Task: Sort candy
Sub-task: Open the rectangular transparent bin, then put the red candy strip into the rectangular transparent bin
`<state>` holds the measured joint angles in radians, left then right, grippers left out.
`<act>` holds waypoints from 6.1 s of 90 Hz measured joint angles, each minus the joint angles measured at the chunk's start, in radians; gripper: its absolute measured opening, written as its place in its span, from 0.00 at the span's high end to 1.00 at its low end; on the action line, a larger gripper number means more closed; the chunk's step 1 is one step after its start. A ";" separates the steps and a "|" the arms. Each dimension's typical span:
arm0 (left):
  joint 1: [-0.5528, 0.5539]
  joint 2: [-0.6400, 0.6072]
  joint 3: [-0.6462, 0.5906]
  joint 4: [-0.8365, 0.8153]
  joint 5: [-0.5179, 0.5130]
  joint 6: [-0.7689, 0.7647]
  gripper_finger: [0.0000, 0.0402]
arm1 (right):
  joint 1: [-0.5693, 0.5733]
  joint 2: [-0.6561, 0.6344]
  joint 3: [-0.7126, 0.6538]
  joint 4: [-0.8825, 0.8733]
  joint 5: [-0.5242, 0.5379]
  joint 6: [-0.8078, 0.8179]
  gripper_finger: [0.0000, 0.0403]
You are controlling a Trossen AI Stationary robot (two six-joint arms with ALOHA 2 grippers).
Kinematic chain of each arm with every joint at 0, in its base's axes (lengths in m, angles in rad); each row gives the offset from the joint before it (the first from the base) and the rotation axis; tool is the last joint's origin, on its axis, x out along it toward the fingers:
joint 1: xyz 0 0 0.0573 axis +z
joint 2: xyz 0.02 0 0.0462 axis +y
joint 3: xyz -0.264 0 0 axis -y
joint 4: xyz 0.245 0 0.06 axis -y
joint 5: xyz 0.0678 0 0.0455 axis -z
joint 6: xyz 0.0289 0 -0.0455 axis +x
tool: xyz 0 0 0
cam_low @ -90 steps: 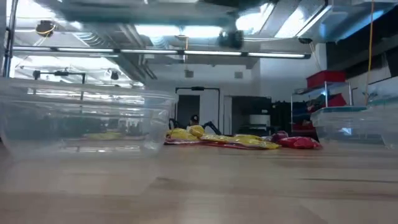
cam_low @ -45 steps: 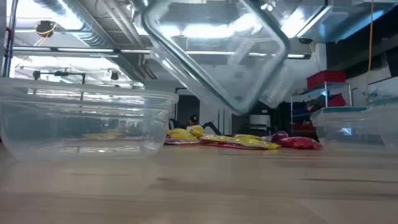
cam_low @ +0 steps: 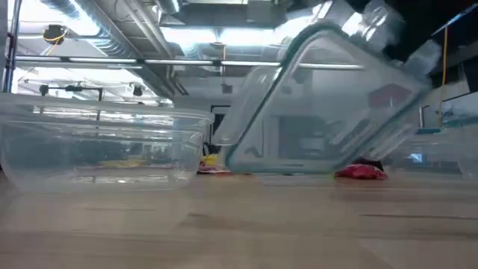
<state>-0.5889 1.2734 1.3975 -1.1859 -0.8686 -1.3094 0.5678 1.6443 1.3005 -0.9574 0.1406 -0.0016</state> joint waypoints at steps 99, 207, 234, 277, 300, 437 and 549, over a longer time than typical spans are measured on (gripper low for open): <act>-0.103 0.007 0.000 0.044 0.077 0.236 1.00 | -0.619 0.012 0.258 -0.221 -0.178 0.694 0.40; 0.018 0.187 -0.429 0.039 0.699 -0.632 1.00 | -0.704 0.259 0.183 0.332 -0.289 0.418 0.40; 0.055 0.167 -0.582 0.136 0.707 -0.458 1.00 | -0.693 0.259 0.183 0.331 -0.291 0.538 0.40; 0.346 0.167 -0.650 0.640 0.683 0.114 1.00 | -0.538 0.258 0.183 0.254 -0.228 0.520 0.40; 0.382 0.117 -0.536 0.323 0.708 0.119 1.00 | -0.535 0.256 0.183 0.190 -0.211 0.519 0.40; 0.302 0.037 -0.810 0.454 0.702 -0.017 1.00 | -0.536 0.255 0.214 0.441 -0.345 0.551 0.40; 0.192 -0.307 -0.624 0.601 0.571 -0.097 1.00 | -0.480 0.338 0.408 0.625 -0.278 -0.307 0.40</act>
<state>-0.3966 0.9667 0.7738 -0.5851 -0.2977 -1.4066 0.0883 1.9819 1.7088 -0.3326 -0.1375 -0.3090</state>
